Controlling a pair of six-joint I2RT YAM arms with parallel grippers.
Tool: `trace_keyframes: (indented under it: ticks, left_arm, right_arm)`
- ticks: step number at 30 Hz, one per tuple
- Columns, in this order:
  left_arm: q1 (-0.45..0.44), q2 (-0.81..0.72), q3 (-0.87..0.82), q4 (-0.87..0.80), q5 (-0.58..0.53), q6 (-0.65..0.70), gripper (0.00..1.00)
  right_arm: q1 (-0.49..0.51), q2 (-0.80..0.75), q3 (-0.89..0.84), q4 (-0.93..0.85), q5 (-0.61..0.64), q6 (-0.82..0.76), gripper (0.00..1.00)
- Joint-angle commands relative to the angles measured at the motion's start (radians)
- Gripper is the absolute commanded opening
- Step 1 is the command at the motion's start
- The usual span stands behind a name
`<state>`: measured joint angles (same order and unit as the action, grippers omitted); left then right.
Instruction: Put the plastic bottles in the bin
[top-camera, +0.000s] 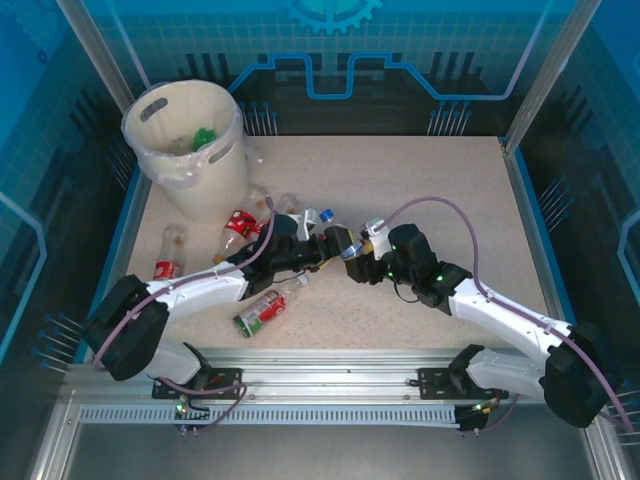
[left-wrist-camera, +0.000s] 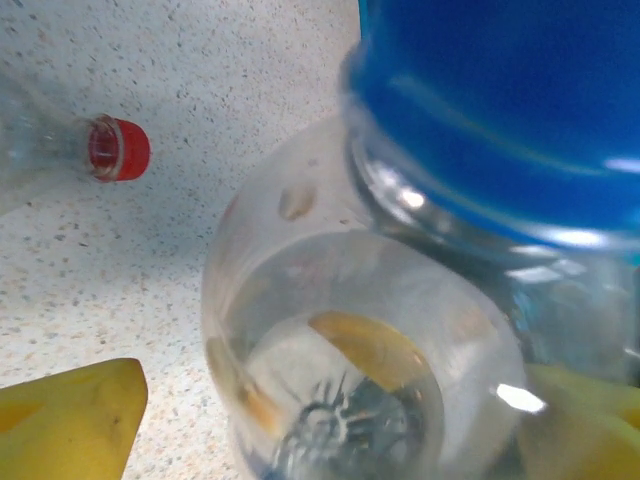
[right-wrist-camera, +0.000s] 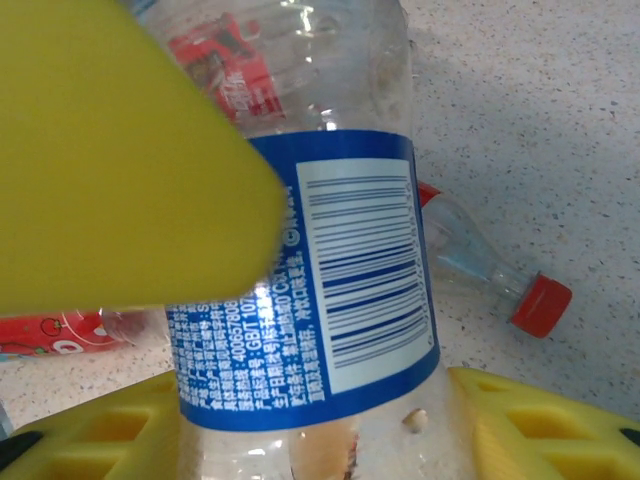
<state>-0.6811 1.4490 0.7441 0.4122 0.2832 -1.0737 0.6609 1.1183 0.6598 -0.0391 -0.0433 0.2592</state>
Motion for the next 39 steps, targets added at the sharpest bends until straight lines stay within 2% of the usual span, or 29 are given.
trace_keyframes:
  ticks: [1,8,12,17,19,21,24,27,33,35,39]
  left_arm:
    - [-0.01,0.036,0.026,0.102,-0.015,-0.029,0.86]
    - [-0.01,0.054,0.026,0.112,-0.024,-0.033,0.66]
    - [-0.01,0.055,0.035,0.091,-0.029,-0.022,0.62]
    - [-0.008,0.059,0.051,0.068,-0.034,-0.009,0.6]
    - [-0.007,0.059,0.058,0.056,-0.037,0.0,0.6]
    - [-0.006,0.06,0.062,0.046,-0.039,0.008,0.6]
    - [-0.004,0.063,0.065,0.039,-0.04,0.015,0.59]
    - [0.003,0.063,0.078,0.012,-0.04,0.035,0.59]
    - [0.056,0.003,0.224,-0.2,-0.037,0.188,0.56]
    - [0.096,-0.012,0.277,-0.242,-0.001,0.22,0.54]
    - [0.226,-0.03,0.44,-0.437,0.045,0.349,0.48]
  right_arm:
    - [0.011,-0.011,-0.013,0.067,-0.035,0.029,0.48]
    - [0.015,-0.012,-0.029,0.068,-0.032,0.009,0.49]
    - [0.013,-0.013,-0.03,0.064,-0.036,0.002,0.53]
    - [0.01,-0.027,-0.022,0.048,-0.036,-0.028,0.69]
    - [0.006,-0.039,-0.017,0.023,-0.034,-0.047,0.81]
    - [-0.001,-0.055,-0.011,-0.012,-0.027,-0.068,0.88]
    - [-0.018,-0.095,-0.01,-0.07,-0.024,-0.096,0.95]
    - [-0.038,-0.144,-0.012,-0.125,-0.022,-0.122,0.96]
    - [-0.113,-0.236,-0.025,-0.2,-0.004,-0.133,0.97]
    - [-0.119,-0.237,-0.027,-0.215,0.005,-0.128,0.97]
    - [-0.119,-0.223,-0.047,-0.216,0.005,-0.104,0.97]
